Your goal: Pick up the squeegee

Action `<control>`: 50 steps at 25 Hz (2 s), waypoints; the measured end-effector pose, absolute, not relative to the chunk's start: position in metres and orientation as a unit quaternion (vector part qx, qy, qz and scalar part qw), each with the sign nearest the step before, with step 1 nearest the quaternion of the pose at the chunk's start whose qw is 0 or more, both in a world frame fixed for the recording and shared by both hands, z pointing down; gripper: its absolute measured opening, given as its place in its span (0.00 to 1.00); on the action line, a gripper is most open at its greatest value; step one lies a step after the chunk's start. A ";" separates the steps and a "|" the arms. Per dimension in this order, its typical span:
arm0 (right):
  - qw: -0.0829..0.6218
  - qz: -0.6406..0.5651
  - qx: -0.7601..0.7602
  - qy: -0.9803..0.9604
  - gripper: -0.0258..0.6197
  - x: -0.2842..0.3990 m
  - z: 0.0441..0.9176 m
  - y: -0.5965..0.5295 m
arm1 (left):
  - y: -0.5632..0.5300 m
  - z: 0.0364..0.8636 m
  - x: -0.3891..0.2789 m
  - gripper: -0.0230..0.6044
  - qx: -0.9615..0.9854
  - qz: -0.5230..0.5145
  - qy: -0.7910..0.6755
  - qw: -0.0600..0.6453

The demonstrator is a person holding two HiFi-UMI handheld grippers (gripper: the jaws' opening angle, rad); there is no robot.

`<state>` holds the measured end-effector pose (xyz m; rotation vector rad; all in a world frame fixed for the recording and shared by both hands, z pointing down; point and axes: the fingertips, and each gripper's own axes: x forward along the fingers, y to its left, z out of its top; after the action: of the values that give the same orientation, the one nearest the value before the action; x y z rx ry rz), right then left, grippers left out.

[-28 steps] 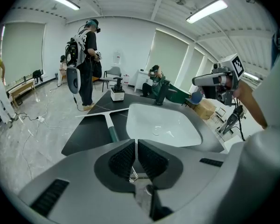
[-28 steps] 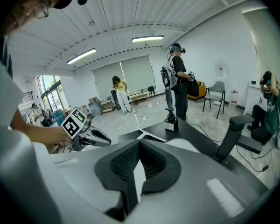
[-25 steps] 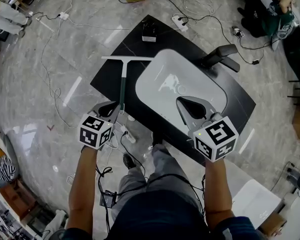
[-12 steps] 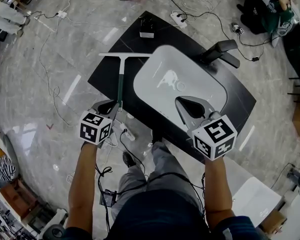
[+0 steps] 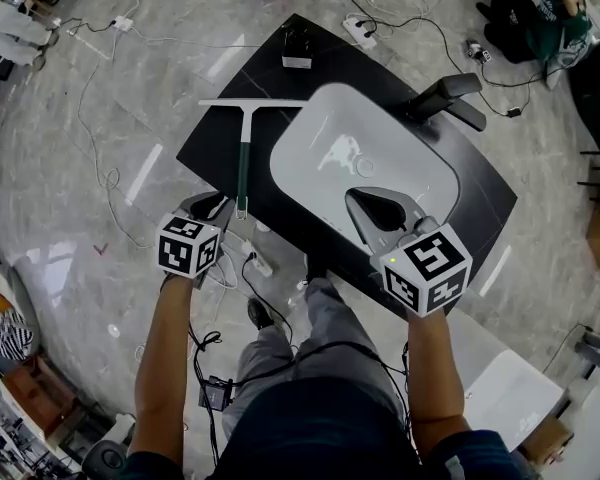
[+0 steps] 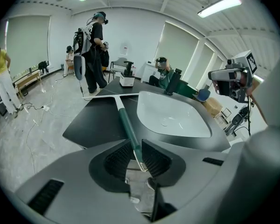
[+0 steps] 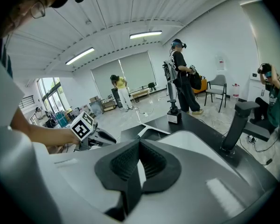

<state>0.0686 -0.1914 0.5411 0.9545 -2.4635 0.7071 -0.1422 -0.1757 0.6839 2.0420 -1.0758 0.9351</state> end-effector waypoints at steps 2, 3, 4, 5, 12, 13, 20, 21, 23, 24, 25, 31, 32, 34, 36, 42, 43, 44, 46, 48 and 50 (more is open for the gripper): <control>0.203 0.255 0.342 -0.881 0.06 0.068 0.543 -0.192 | -0.177 0.687 -0.144 0.13 0.776 0.358 -0.409 0.321; 0.204 0.256 0.342 -0.881 0.06 0.068 0.544 -0.192 | -0.177 0.690 -0.145 0.13 0.775 0.360 -0.408 0.322; 0.206 0.256 0.341 -0.881 0.06 0.068 0.546 -0.191 | -0.178 0.692 -0.145 0.13 0.773 0.362 -0.409 0.322; 0.208 0.257 0.340 -0.880 0.06 0.067 0.548 -0.191 | -0.179 0.694 -0.146 0.14 0.772 0.363 -0.410 0.323; 0.210 0.259 0.338 -0.880 0.06 0.064 0.553 -0.197 | -0.182 0.712 -0.148 0.22 0.762 0.367 -0.413 0.338; 0.209 0.259 0.339 -0.880 0.06 0.064 0.553 -0.198 | -0.182 0.715 -0.148 0.24 0.760 0.368 -0.415 0.339; 0.210 0.261 0.340 -0.879 0.06 0.066 0.557 -0.199 | -0.185 0.729 -0.148 0.36 0.751 0.372 -0.422 0.347; 0.211 0.262 0.340 -0.878 0.06 0.066 0.559 -0.198 | -0.185 0.730 -0.148 0.37 0.750 0.372 -0.421 0.347; 0.213 0.263 0.340 -0.877 0.06 0.067 0.561 -0.197 | -0.186 0.732 -0.146 0.39 0.751 0.370 -0.422 0.347; 0.214 0.264 0.340 -0.877 0.06 0.068 0.563 -0.196 | -0.187 0.732 -0.145 0.39 0.752 0.369 -0.423 0.347; 0.215 0.264 0.340 -0.877 0.06 0.068 0.564 -0.196 | -0.188 0.732 -0.144 0.40 0.752 0.367 -0.425 0.346; 0.217 0.266 0.339 -0.876 0.06 0.070 0.568 -0.196 | -0.197 0.736 -0.138 0.44 0.748 0.369 -0.436 0.337; 0.217 0.266 0.339 -0.876 0.06 0.071 0.569 -0.196 | -0.199 0.735 -0.136 0.44 0.748 0.370 -0.438 0.333; 0.218 0.266 0.340 -0.875 0.06 0.073 0.570 -0.195 | -0.203 0.736 -0.132 0.44 0.749 0.372 -0.439 0.327; 0.219 0.267 0.341 -0.874 0.06 0.076 0.572 -0.194 | -0.206 0.738 -0.128 0.44 0.748 0.376 -0.439 0.325; 0.222 0.270 0.345 -0.871 0.06 0.084 0.578 -0.192 | -0.211 0.745 -0.125 0.44 0.740 0.392 -0.451 0.309; 0.222 0.271 0.345 -0.871 0.06 0.086 0.578 -0.191 | -0.212 0.746 -0.125 0.43 0.738 0.394 -0.454 0.306; 0.222 0.271 0.346 -0.871 0.06 0.086 0.579 -0.191 | -0.212 0.746 -0.125 0.43 0.737 0.396 -0.455 0.303; 0.222 0.271 0.346 -0.870 0.06 0.087 0.580 -0.191 | -0.213 0.747 -0.126 0.42 0.736 0.402 -0.455 0.299; 0.222 0.271 0.346 -0.870 0.06 0.086 0.580 -0.191 | -0.213 0.747 -0.126 0.41 0.736 0.407 -0.453 0.296; 0.221 0.271 0.345 -0.871 0.06 0.084 0.578 -0.190 | -0.213 0.747 -0.125 0.40 0.736 0.409 -0.451 0.295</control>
<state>0.0842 -0.1903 0.5782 0.9539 -2.4066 0.7490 -0.1253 -0.2132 0.7468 1.9600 -1.2008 1.0892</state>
